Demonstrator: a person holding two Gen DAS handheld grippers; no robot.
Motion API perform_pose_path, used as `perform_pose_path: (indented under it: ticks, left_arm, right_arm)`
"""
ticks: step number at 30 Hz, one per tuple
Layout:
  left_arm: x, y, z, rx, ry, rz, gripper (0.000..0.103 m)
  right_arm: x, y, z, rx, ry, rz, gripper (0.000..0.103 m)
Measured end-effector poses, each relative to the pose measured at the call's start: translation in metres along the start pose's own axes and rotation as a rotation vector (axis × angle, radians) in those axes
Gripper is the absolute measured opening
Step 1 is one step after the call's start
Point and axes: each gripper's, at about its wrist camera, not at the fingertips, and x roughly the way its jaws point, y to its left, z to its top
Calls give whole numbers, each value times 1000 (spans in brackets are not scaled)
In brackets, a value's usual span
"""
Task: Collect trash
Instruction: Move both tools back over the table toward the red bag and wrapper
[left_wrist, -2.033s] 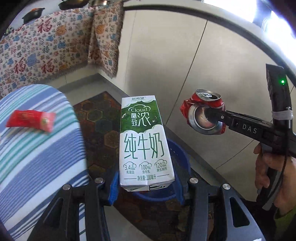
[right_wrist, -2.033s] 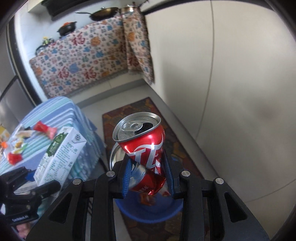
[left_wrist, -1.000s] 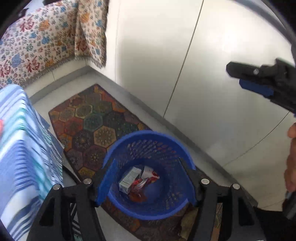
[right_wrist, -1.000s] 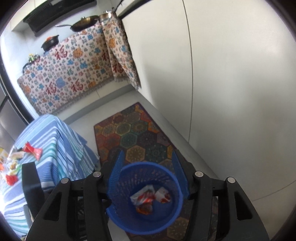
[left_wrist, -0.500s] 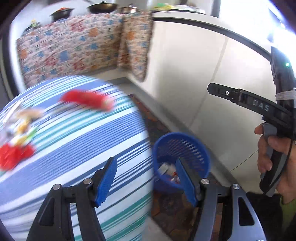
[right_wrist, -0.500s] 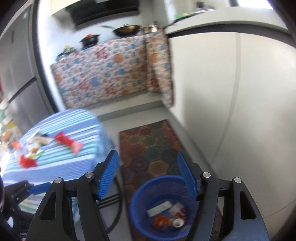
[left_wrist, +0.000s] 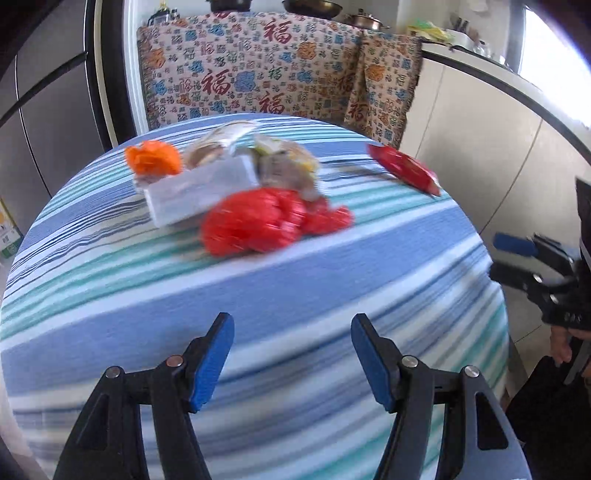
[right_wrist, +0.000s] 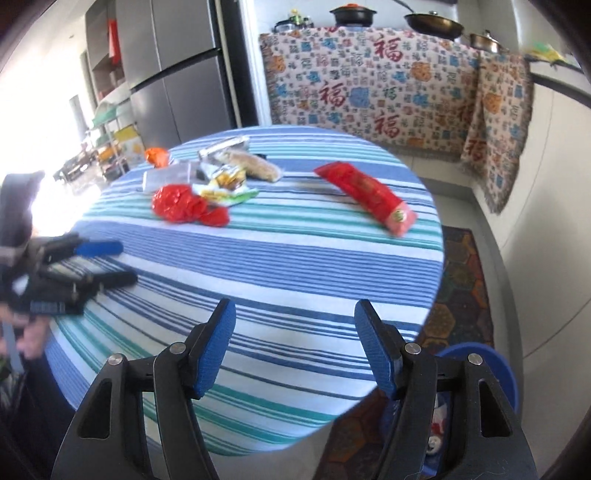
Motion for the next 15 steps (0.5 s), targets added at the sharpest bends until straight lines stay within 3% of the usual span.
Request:
perform_pose_path:
  ticks: [5,10,15]
  left_arm:
    - [25,34,33,67,38,-67,67]
    - [41,36,51,141,46,-59,67]
    - [45,25,51,237,17,-112,67]
  right_arm:
    - [9,2,1,29,6,-12,69]
    - [7,-3,2,50,4,-33,69]
    - [7,-8,1,63,6,-42,69]
